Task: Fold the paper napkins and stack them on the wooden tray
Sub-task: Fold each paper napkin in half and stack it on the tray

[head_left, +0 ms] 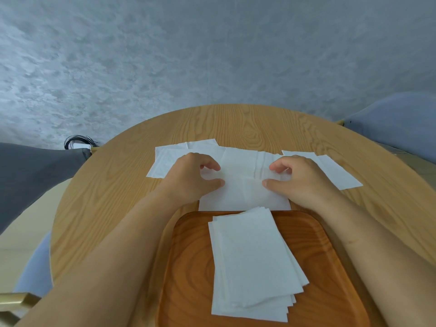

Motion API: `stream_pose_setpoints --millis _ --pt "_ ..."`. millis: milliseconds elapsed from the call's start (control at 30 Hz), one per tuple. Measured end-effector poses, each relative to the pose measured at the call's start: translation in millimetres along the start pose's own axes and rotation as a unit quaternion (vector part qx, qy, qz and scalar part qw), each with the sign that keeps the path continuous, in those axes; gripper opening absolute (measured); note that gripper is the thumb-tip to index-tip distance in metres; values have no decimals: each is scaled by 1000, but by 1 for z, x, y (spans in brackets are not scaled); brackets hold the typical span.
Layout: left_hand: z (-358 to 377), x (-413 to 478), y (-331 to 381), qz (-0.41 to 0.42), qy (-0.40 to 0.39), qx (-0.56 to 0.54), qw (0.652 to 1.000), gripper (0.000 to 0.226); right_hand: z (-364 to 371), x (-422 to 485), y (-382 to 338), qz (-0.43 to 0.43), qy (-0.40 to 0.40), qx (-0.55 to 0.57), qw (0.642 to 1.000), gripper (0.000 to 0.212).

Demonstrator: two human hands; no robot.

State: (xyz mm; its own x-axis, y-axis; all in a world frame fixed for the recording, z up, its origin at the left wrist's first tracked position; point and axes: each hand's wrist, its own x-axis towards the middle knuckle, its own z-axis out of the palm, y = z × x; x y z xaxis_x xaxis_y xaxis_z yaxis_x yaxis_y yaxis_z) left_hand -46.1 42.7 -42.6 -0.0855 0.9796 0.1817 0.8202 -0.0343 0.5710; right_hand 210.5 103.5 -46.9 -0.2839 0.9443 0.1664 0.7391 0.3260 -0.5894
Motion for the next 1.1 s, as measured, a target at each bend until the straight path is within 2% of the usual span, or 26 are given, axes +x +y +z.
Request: stream_pose_setpoints --millis 200,367,600,933,1100 --pt "2 1 1 -8 2 14 1000 27 -3 1 1 4 -13 -31 999 52" --pt "7 4 6 43 -13 -6 999 16 4 0 -4 -49 -18 10 999 27" --pt "15 6 10 48 -45 -6 998 27 7 0 -7 -77 -36 40 996 12" --pt "16 8 8 33 -29 -3 999 41 9 1 -8 -90 -73 72 991 28" --pt "16 8 9 25 -19 -4 1000 41 13 -1 -11 -96 -95 100 986 52"
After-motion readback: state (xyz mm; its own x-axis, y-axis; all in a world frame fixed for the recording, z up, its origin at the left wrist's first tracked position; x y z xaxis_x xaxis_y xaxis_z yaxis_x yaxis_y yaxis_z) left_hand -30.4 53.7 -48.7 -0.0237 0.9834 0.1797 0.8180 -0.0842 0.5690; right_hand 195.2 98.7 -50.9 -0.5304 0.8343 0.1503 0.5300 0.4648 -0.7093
